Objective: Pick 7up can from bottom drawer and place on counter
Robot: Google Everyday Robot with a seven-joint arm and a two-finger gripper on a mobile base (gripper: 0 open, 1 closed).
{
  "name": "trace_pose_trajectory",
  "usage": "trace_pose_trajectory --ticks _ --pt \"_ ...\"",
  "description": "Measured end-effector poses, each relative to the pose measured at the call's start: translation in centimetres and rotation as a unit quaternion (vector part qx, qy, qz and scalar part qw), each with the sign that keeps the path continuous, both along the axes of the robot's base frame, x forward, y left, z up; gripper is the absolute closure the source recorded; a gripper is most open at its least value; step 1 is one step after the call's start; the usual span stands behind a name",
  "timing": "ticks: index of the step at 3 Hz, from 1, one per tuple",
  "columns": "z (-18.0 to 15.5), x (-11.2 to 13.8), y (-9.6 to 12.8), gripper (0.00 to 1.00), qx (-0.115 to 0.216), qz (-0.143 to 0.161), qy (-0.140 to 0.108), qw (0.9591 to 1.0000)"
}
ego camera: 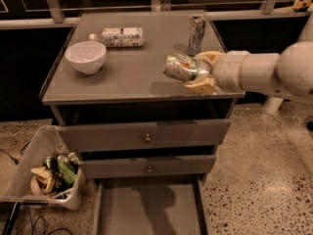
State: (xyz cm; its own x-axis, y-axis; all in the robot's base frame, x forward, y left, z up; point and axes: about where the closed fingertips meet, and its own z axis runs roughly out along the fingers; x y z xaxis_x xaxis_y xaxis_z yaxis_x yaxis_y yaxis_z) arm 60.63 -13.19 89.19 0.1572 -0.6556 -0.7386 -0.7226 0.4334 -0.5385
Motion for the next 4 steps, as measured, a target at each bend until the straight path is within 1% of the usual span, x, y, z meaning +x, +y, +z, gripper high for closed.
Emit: trace_pose_trajectory --ticks 1,2,3,4 --pt "-1.0 4.5 2.6 1.00 -0.001 -0.011 -0.001 0.9999" --pt "-2.5 8.1 4.2 1.00 -0.015 -0.039 0.005 0.9991" --pt "-4.2 10.6 5.3 1.00 -0.021 -0.063 0.026 0.9975" --pt "-4.4 10.9 5.6 0.82 -0.016 -0.065 0.034 0.9971"
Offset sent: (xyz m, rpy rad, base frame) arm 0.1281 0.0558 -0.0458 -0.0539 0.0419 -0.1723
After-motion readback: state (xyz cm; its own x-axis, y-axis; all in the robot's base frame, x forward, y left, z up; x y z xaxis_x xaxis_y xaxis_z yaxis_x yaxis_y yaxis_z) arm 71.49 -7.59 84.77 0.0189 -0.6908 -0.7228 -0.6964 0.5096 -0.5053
